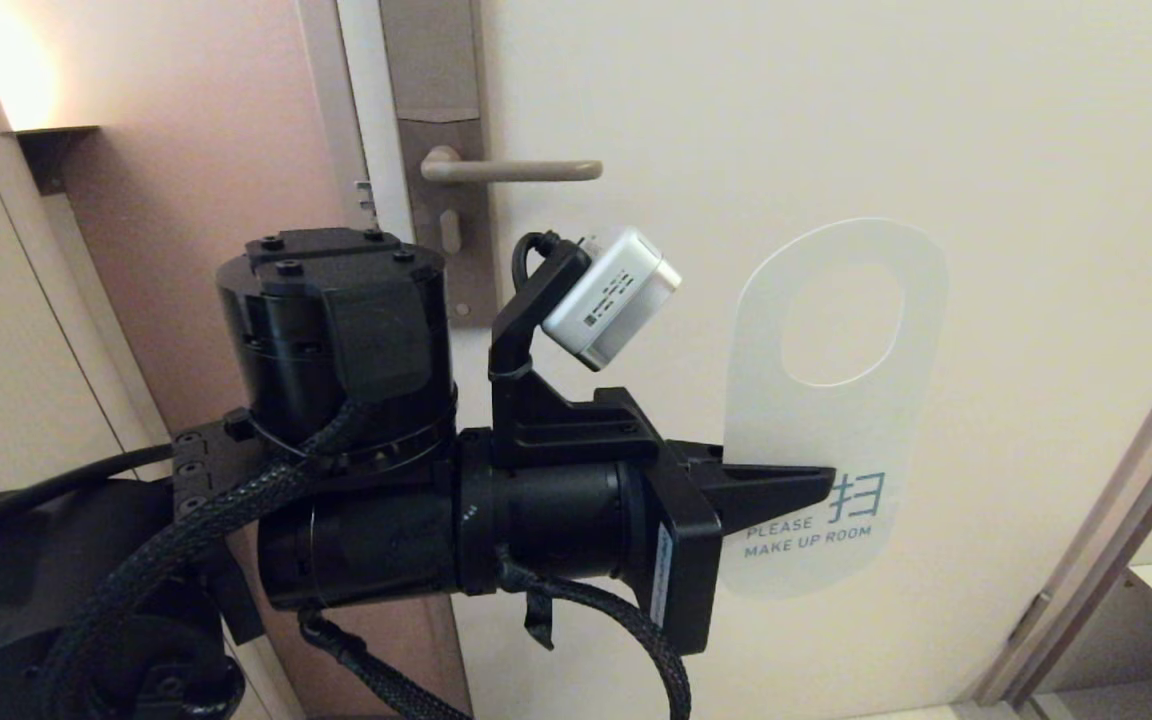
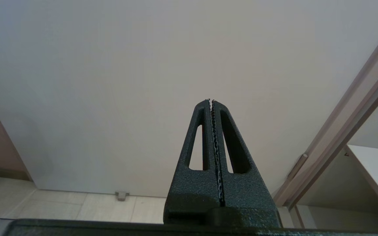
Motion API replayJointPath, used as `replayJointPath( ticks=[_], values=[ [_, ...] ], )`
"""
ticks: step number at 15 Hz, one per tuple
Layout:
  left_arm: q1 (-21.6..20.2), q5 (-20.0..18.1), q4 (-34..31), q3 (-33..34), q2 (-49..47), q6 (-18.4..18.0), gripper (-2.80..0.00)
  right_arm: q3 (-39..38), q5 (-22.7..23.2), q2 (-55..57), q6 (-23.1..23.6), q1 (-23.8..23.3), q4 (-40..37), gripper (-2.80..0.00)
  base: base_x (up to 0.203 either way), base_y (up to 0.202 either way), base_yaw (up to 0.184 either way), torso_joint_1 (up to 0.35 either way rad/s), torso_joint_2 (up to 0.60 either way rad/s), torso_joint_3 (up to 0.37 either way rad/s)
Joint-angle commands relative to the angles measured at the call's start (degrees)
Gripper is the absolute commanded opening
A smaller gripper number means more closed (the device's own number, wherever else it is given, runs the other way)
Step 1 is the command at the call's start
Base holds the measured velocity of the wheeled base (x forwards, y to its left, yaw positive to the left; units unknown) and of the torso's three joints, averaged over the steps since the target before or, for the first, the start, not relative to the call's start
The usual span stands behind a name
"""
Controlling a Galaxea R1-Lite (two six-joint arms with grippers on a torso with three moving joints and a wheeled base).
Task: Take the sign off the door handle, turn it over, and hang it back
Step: Hand it to the other hand
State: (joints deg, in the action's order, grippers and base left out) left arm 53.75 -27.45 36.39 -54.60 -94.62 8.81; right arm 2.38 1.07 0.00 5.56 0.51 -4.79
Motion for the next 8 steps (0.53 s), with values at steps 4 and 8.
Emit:
replayJointPath(
  ticks=[4, 8],
  values=[
    [-0.05, -0.06, 0.26, 0.02, -0.3, 0.15, -2.8, 3.89, -0.01, 1.6, 0.07, 0.02, -1.11, -2.8, 0.0, 0.0, 0.0, 0.0, 0.0, 0.0],
    [-0.05, -0.06, 1.46, 0.02, -0.65, 0.18, -2.8, 8.09, -0.11, 6.94, 0.06, 0.09, -1.58, -2.8, 0.0, 0.0, 0.0, 0.0, 0.0, 0.0]
  ],
)
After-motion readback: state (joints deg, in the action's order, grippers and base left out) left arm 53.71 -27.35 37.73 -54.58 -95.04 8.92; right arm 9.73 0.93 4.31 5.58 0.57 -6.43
